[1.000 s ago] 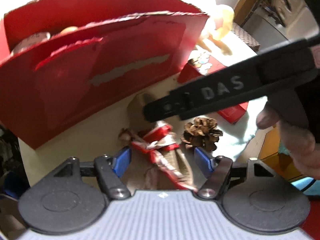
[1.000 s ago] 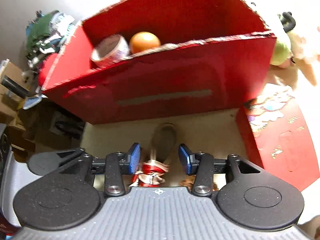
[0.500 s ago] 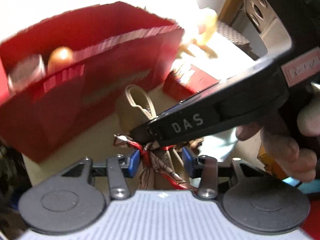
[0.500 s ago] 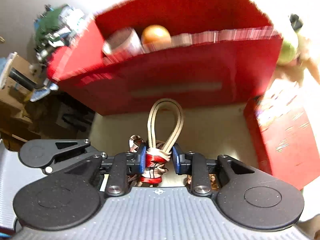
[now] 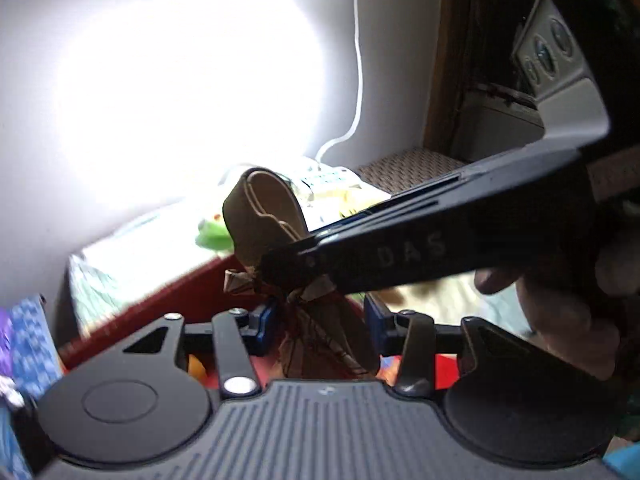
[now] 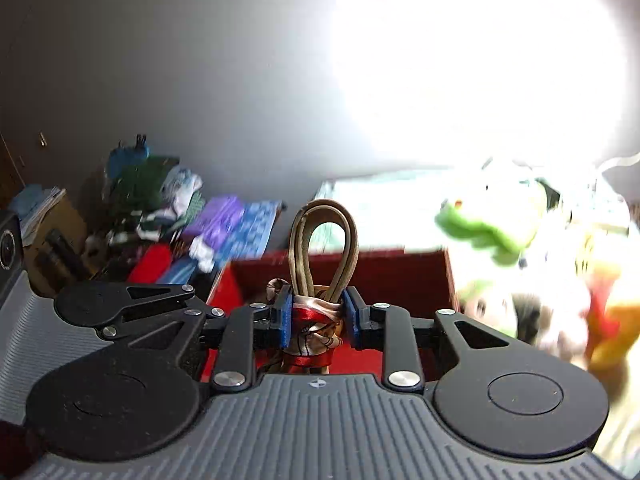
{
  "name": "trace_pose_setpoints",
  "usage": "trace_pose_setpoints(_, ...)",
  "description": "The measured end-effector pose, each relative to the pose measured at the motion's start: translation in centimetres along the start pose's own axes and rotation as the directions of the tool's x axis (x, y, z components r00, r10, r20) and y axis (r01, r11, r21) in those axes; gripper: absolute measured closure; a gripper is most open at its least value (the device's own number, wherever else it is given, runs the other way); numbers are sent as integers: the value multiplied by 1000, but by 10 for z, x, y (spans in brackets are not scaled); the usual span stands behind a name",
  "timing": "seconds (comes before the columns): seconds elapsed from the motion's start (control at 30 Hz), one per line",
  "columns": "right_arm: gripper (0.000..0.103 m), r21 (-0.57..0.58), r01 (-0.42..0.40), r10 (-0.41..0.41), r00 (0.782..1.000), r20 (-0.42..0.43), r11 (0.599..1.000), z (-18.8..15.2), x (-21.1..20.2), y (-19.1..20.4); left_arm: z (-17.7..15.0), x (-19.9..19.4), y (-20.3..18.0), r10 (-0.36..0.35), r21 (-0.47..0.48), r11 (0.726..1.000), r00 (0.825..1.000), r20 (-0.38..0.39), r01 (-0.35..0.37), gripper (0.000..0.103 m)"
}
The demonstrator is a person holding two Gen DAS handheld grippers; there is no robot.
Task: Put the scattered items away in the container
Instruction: 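Grasp the tan cord loop with the right tool and lift it, then carry the cord bundle over the red box and lower it inside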
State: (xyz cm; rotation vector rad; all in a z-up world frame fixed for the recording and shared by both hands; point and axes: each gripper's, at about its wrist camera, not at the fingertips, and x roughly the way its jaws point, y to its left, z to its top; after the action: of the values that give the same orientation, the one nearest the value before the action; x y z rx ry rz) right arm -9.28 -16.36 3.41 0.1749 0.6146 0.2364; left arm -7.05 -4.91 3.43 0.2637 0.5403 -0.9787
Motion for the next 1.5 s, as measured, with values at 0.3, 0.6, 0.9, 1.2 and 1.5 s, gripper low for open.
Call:
trace_pose_setpoints(0.3,75,-156,68,-69,998,-1,985,29,66,-8,23,73,48,47,-106,993,998,-37,-50,60)
trace_pose_setpoints(0.6,75,-150,-1,-26,983,-181,989,12,137,-36,-22,116,84,66,-184,977,976,-207,-105,61)
trace_pose_setpoints(0.9,76,-139,-24,-46,878,-477,990,-15,197,-53,-55,185,103,-75,-267,961,855,-513,-77,65)
trace_pose_setpoints(1.2,75,-89,-75,14,837,-548,993,-13,208,-62,-61,186,118,-125,-371,922,823,-554,-110,54)
trace_pose_setpoints(1.5,76,-27,-104,64,773,-631,994,-21,225,-58,-63,178,116,-67,-351,922,826,-559,-163,42)
